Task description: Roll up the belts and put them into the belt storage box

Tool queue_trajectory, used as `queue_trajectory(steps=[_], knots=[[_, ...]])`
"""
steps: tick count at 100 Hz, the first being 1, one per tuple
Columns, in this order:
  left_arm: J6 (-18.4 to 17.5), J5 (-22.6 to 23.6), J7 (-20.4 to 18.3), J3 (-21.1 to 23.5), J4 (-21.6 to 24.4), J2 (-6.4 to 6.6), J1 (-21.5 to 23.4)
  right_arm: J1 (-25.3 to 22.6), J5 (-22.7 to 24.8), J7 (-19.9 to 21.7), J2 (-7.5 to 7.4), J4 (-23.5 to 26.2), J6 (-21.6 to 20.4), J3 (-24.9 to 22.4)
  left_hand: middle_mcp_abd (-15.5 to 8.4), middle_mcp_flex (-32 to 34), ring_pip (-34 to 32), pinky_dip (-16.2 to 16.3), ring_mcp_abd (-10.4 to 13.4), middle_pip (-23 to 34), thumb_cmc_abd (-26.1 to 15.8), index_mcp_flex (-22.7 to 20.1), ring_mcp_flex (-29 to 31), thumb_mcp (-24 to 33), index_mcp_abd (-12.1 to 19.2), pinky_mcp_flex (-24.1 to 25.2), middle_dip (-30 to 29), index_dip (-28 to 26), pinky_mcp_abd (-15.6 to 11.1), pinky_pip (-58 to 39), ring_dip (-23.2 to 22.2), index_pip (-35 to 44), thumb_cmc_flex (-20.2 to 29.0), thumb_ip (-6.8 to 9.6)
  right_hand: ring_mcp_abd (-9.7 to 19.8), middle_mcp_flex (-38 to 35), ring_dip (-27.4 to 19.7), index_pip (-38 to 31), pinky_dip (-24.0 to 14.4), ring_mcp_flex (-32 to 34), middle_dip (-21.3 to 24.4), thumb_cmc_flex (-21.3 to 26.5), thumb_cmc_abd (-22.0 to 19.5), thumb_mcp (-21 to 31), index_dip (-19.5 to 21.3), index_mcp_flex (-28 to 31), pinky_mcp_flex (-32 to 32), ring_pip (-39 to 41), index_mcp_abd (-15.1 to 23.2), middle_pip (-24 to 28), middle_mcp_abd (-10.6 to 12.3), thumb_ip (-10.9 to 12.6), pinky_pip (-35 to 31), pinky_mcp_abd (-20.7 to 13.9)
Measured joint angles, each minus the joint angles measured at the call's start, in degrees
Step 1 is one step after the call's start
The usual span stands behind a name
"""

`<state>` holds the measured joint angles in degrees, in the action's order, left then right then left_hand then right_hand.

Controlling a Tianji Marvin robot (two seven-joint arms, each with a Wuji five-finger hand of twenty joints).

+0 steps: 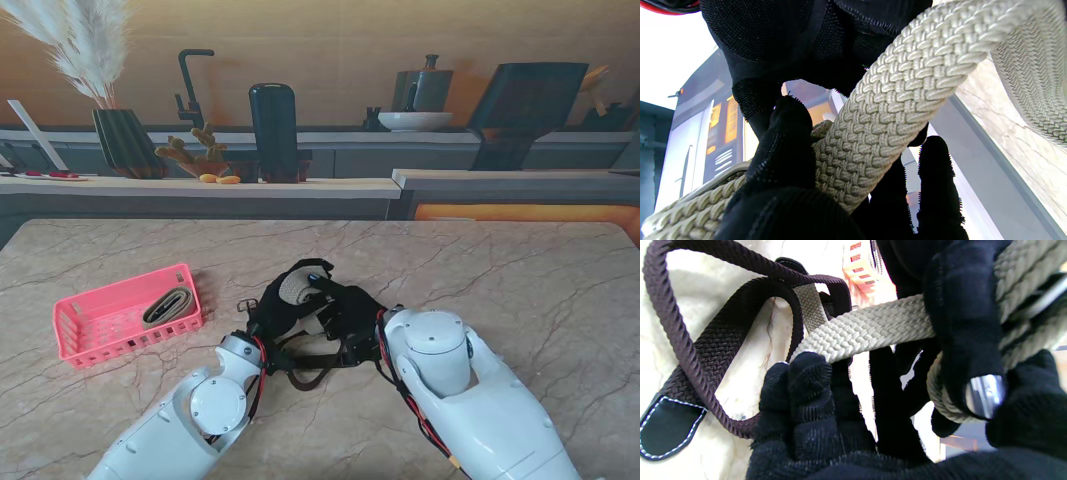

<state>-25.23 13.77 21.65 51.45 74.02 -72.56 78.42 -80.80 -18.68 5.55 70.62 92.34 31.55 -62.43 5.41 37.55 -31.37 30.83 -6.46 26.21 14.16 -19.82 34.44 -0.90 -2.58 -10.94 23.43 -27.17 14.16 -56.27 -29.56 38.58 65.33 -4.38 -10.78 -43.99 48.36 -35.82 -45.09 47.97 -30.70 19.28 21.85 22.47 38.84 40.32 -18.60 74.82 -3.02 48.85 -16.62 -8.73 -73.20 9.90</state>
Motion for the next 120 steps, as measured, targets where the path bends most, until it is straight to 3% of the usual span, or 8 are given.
queue_trajectory(steps=[14, 21, 29, 52, 59, 73, 100, 120], knots=[[0.4, -0.5, -0.6, -0.1, 0.0, 0.01, 0.0, 0.0, 1.0, 0.6, -0.3, 0.1, 0.2, -0.4, 0.1, 0.0, -0.5, 0.4, -0.3, 0.0, 0.0, 0.0, 0.0, 0.5, 0.0, 0.0, 0.6, 0.0, 0.0, 0.0, -0.9, 0.0, -0.1, -0.03, -0.5, 0.6, 0.0, 0.0, 0.0, 0.0, 0.1, 4.2, -1.0, -3.6, 0.7, -0.1, 0.0, 0.0, 0.0, -0.1, -0.8, 1.2, 0.0, 0.6], [0.9, -0.4, -0.6, -0.3, -0.1, 0.03, -0.1, 0.0, 1.0, 0.5, -0.33, 0.4, 0.2, -0.6, 0.1, -0.9, -0.3, 0.8, -0.5, 0.1, 2.0, 1.6, -0.5, 17.4, -1.0, 0.0, 0.6, 0.0, 0.0, 0.0, -1.3, -0.8, -12.3, -0.52, -0.5, 1.1, 0.0, -1.1, 0.0, 0.0, 0.1, 4.8, -1.0, -1.6, -0.9, -1.6, 0.0, -0.7, 0.0, -0.2, -1.0, 2.4, 0.0, 0.7], [1.3, 1.1, -0.3, -0.6, -0.4, 0.03, -0.3, 0.0, 0.9, 0.8, -0.48, 0.6, 0.2, -1.0, 0.0, -6.6, 0.1, 0.9, -0.7, -0.1, 2.0, 7.0, -2.7, 25.5, -2.4, 0.4, 0.2, 0.9, 0.0, 0.0, -1.4, -3.3, -18.9, 0.41, -0.4, 1.9, 0.0, -4.6, 0.0, -0.6, 0.1, 5.7, -0.9, 4.2, -4.3, -4.2, 0.0, -2.0, 0.2, -0.7, -1.0, 2.3, 0.0, 0.7], [1.2, 4.0, 2.6, -0.8, -0.5, -0.16, -0.5, -0.3, -2.4, 1.5, -0.86, 0.7, 1.4, -2.1, 2.0, -23.3, 1.9, 0.9, -1.1, -4.6, 6.4, 10.9, -9.9, 31.5, -3.8, 3.7, -5.1, 15.6, -0.5, 0.0, -0.6, -35.2, -24.5, 0.44, 0.3, 3.7, 0.0, -5.7, 0.0, -1.8, 0.2, 7.8, -1.1, 13.3, -6.8, -6.8, 0.0, -3.5, 0.5, -0.9, -0.9, 3.5, 0.0, 0.7], [1.1, 4.2, 2.7, -0.7, -0.5, -0.2, -0.5, -0.3, -2.3, 1.6, -0.91, 0.7, 1.6, -2.1, 1.8, -22.6, 2.0, 0.5, -1.1, -4.5, 7.0, 10.9, -9.9, 32.3, -1.6, 3.6, -5.1, 10.5, -0.5, 0.1, 0.7, -33.8, -24.5, 0.44, 0.4, 3.7, 0.0, -5.7, 0.0, -1.8, 0.2, 7.8, -1.4, 13.3, -6.8, -6.8, 0.0, -3.5, 0.5, -0.9, -0.9, 3.5, 0.0, 0.7], [0.5, 3.2, 0.9, -0.6, -0.4, -0.09, -0.6, -0.3, -2.3, 1.8, -0.97, 0.7, 1.7, -2.1, -0.9, -4.0, 2.5, -0.3, -0.6, -1.9, 7.0, 3.5, -1.8, 33.6, 0.7, -0.9, -4.9, -0.7, -0.5, -0.1, 2.5, -5.6, -22.3, 0.44, 0.4, 3.7, 0.0, -4.3, 0.0, -1.8, 0.3, 7.8, -2.1, 12.9, -5.7, -7.0, 0.0, -3.5, 0.5, -1.3, -0.9, 3.6, 0.0, 0.7], [0.6, 0.1, -1.1, -0.7, 0.0, 0.41, -0.7, 0.1, 9.8, 3.9, -2.47, 0.9, 0.9, -0.4, 0.0, 7.5, 1.5, -1.1, -0.6, -3.8, 4.7, -7.4, 3.7, 2.9, 4.7, -3.4, 1.5, 0.7, -0.5, -1.0, 3.5, 12.7, 0.4, -0.91, 0.0, 3.7, 0.0, -0.7, 0.0, -1.8, 0.3, -0.2, -3.3, 7.6, -1.3, -3.8, -0.1, -3.5, -0.8, -1.4, -1.7, 3.5, 0.0, 1.5], [1.5, -1.0, -0.7, 0.5, 2.0, 0.0, 0.7, -0.9, 16.5, 2.0, -3.3, 2.2, -2.2, -0.7, 0.0, 8.4, 1.4, -1.1, -0.6, -3.8, 1.7, -7.4, 3.7, 0.1, 5.7, -3.4, 1.5, 0.1, -0.5, -1.0, 3.6, 13.8, 2.6, -1.57, -0.8, 3.7, -0.6, 0.7, 0.0, -1.8, 0.6, -0.8, -2.3, 7.3, -1.2, -4.0, -0.6, -4.4, -1.2, -1.4, -2.2, 4.2, 0.2, 2.4]])
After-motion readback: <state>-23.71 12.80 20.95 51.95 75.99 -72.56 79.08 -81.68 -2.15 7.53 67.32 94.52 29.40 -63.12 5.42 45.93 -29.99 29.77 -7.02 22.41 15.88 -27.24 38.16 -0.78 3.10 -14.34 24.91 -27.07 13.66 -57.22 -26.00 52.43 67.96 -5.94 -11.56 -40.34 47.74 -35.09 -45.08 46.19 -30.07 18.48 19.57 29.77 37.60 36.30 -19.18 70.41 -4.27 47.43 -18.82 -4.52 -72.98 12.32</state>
